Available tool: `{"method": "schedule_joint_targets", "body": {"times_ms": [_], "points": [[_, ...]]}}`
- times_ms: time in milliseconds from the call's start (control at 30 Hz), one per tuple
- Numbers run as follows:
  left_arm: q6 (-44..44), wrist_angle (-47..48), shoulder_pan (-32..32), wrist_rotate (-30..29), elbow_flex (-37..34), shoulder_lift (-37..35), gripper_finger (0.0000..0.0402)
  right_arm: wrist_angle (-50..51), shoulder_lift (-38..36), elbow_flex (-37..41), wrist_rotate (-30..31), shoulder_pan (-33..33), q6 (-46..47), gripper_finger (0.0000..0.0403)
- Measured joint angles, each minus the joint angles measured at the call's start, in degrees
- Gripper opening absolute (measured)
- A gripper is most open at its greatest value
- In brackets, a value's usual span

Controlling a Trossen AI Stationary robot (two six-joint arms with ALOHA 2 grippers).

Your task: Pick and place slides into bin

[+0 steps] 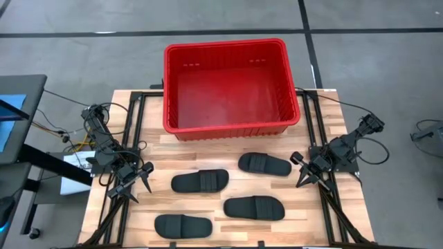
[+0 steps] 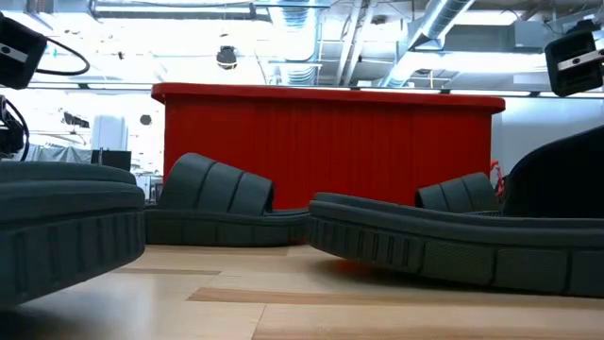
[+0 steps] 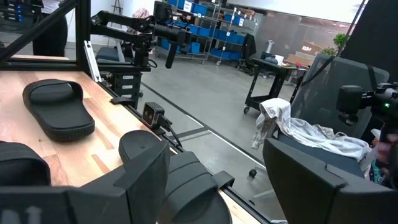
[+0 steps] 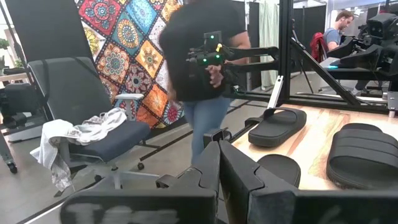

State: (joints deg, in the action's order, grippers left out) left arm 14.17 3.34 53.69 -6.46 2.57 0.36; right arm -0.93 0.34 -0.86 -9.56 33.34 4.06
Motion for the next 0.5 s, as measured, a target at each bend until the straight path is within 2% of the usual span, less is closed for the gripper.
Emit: {"method": "schedule_joint_targets", "body": {"times_ms": [267,333,500], "points": [[-0.02,-0.22,-0.02,0.0,0.0,0.02,0.0251,0.0,0.01,0.0,0.02,0.0,0.02,0.0],[-2.23,-0.67,-0.02,-0.64,-0.03,0.02,0.0251,0.0,0.02,0.0,0.0,0.0,0.02,0.0],[-12.09,-3.79,-0.02,-9.04,-0.17,0.02,0.0251,0.0,0.0,0.0,0.02,0.0,0.02,0.0]]}}
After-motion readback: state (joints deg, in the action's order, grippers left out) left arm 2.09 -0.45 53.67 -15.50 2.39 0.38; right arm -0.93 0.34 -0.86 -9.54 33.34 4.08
